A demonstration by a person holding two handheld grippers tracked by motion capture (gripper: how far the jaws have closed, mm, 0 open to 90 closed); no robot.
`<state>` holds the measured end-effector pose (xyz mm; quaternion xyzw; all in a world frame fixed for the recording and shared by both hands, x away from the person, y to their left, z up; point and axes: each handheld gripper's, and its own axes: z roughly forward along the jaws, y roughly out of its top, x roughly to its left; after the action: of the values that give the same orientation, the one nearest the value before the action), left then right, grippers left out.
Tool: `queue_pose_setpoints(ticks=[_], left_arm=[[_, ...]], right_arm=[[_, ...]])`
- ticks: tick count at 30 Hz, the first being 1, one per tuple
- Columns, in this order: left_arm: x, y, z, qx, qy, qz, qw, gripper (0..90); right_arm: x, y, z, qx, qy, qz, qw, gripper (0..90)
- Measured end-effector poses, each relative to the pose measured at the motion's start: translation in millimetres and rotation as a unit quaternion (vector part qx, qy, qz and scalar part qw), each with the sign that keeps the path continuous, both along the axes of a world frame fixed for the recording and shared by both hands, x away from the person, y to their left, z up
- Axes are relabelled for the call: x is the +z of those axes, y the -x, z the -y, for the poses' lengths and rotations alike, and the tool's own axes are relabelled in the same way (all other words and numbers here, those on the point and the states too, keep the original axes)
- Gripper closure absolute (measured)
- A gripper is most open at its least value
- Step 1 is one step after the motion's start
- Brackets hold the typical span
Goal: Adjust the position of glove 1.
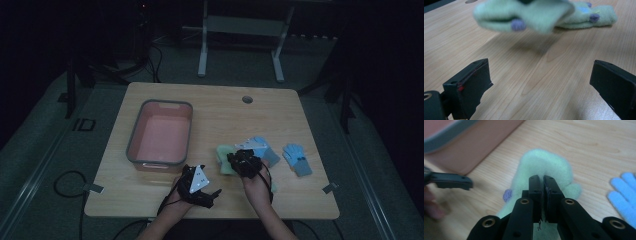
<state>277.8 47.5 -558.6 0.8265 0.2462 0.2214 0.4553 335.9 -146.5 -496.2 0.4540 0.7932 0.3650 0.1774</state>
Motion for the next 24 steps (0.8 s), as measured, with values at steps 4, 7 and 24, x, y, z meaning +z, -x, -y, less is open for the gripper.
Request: queue_pose_setpoints(ticks=[4,7,24], left_arm=[[0.0,0.4,0.0,-0.001,0.000,0.001,1.0000,3.1],[0.0,0.0,0.0,-0.001,0.001,-0.001,1.0000,3.1],[-0.1,0.2,-0.5,-0.004,0.004,0.000,1.0000,3.1]], right_arm=[[-13.1,-5.9,-1.4,-0.012,-0.008,-0.016,0.9998,85.7],[-18.5,-8.9,-5.0,-0.014,-0.007,-0.021,0.9996,85.6],[-50.2,-23.3,-18.7,-0.028,0.007,-0.024,0.9993,79.1]])
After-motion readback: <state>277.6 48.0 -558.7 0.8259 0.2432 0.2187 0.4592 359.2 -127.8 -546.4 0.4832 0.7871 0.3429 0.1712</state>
